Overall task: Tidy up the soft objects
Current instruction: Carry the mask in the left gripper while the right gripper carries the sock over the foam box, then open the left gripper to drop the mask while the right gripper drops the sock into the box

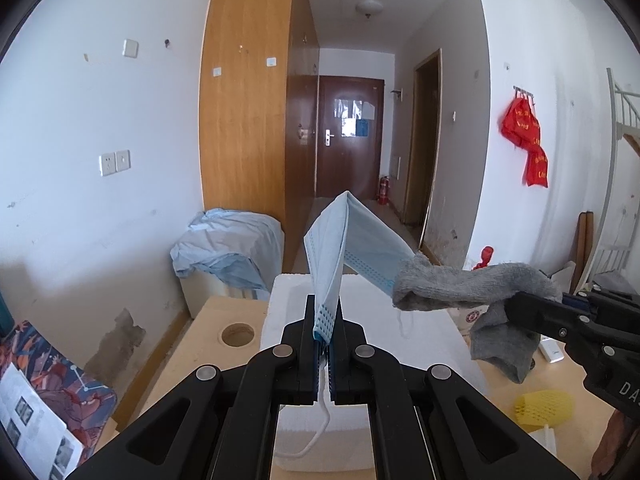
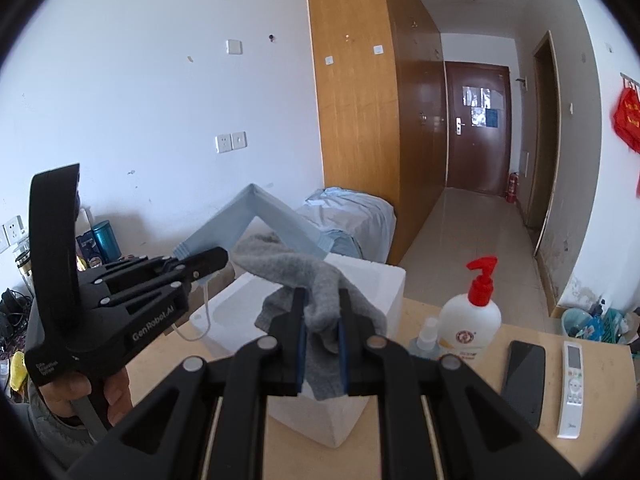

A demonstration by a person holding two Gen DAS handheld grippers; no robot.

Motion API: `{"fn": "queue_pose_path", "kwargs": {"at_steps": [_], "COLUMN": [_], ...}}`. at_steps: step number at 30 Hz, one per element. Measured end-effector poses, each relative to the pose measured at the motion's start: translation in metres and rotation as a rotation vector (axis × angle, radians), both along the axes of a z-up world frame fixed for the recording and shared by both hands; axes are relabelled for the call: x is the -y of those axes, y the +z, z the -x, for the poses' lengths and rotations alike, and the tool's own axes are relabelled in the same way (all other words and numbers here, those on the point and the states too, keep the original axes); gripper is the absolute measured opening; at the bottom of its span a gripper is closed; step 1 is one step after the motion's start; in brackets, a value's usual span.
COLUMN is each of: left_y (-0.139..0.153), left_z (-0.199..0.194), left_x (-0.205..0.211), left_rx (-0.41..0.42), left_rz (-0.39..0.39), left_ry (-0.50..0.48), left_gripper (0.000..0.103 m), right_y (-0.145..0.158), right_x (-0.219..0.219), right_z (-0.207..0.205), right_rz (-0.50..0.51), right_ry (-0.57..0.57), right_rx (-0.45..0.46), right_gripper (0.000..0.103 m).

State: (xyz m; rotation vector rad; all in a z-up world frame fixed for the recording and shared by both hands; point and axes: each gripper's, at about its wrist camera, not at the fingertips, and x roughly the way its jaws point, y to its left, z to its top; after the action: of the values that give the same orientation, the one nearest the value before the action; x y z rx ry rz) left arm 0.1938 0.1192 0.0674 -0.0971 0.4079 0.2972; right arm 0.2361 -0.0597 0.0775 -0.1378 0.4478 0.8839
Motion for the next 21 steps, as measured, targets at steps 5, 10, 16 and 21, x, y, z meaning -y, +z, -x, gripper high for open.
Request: {"fn": "queue_pose_path", "kwargs": {"at_steps": [5,10,16,21], "left_y": [-0.006,-0.014,-0.025,-0.033], "left_z": [-0.018,-0.032,-0.048,-0.054], "left_x": [-0.003,-0.005,-0.007,-0.008], "left_rx": [-0.026,-0.051,-0.091,-0.122], "left_rz": [0.008,0.019,0.019,0.002], "left_ry": [-0.005,-0.019,-0.015,0.005], "left_gripper": [0.003,0.003,0.003,0.007], "right_y": [-0.006,-0.011,-0.011,-0.012], "right_x": [-0.003,-0.003,-0.005,-0.006], "right_z": [-0.008,-0.016,-0.019,-0.021], "right_rz": [0.009,0.019,0.022,0.027], "right_ry": [0.010,-0.003,-0.009,-0.012], "right_rx": [-0.009,-0.029,-0.039,-0.041], "right_gripper": [0.016,0.016,0.016,0.016]}}
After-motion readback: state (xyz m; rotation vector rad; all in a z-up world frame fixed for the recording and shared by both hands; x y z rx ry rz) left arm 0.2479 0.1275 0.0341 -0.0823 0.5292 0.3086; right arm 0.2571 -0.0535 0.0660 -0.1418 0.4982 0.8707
